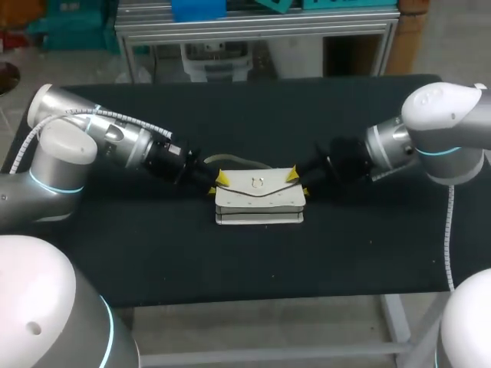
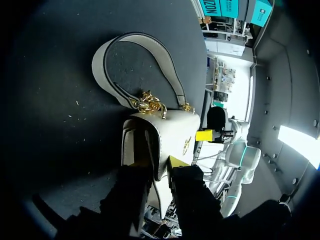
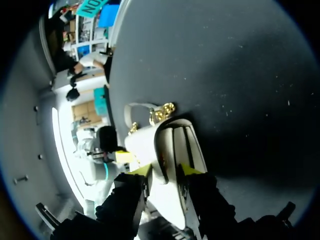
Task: Pick up the bag, open it, inspect its contents, close it, and place it on the opposite side
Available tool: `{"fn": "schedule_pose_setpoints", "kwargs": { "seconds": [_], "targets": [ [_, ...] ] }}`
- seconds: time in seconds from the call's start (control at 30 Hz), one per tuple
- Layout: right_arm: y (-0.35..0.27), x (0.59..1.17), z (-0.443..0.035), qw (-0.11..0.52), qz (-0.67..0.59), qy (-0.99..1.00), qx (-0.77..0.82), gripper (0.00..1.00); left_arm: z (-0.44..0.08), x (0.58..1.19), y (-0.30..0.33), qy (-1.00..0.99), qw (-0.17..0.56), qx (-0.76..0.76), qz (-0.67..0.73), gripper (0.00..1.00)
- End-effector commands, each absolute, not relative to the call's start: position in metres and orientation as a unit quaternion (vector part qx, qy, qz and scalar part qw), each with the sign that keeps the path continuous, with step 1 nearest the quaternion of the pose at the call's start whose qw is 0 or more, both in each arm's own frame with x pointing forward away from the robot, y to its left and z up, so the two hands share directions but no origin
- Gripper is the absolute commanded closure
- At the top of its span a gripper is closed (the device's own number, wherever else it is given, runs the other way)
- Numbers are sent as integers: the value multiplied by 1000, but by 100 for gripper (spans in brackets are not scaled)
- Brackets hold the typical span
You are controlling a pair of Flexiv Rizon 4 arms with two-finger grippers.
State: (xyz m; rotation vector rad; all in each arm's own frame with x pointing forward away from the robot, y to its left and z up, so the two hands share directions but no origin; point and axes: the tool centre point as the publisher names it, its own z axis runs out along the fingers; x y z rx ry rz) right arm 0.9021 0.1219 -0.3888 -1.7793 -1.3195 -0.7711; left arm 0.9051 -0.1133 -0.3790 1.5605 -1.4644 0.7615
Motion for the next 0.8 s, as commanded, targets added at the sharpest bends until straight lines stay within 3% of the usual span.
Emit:
{"fn": "schedule_pose_setpoints", "kwargs": {
  "seconds": [0.03, 0.07, 0.1, 0.17, 0.2, 0.23, 0.27, 0.4, 0.5, 0.57, 0.63, 0.67, 0.73, 0.8],
  "targets": [
    [124, 899, -391, 383, -311, -516, -700, 100, -382, 902, -119, -585, 417, 625, 307, 100],
    [124, 899, -391, 383, -313, -514, -700, 100, -381, 901, -120, -586, 416, 624, 306, 100],
    [123, 899, -391, 383, -314, -514, -700, 100, -380, 901, -120, -586, 415, 625, 306, 84],
    [123, 898, -387, 381, -320, -513, -700, 100, -377, 899, -120, -586, 412, 625, 309, 29],
    [123, 898, -385, 378, -321, -516, -698, 70, -374, 897, -120, -587, 410, 625, 312, 21],
    [123, 898, -382, 375, -324, -517, -698, 44, -372, 896, -120, -589, 409, 622, 314, 19],
    [123, 897, -380, 370, -327, -519, -697, 0, -370, 895, -120, -591, 406, 621, 317, 18],
    [122, 896, -372, 358, -337, -522, -697, 0, -364, 891, -121, -594, 402, 619, 321, 23],
    [121, 896, -370, 354, -342, -521, -697, 0, -363, 891, -121, -595, 401, 617, 323, 32],
    [121, 897, -370, 354, -343, -520, -698, 0, -364, 892, -123, -593, 405, 617, 322, 48],
    [122, 898, -371, 354, -345, -518, -698, 11, -367, 894, -125, -590, 408, 619, 319, 53],
    [122, 898, -372, 354, -345, -518, -698, 11, -369, 895, -125, -588, 407, 622, 317, 56],
    [124, 899, -376, 353, -344, -517, -700, 8, -374, 898, -126, -582, 409, 628, 315, 56],
    [124, 899, -381, 355, -341, -513, -703, 14, -380, 901, -125, -576, 413, 633, 312, 58]
  ]
}}
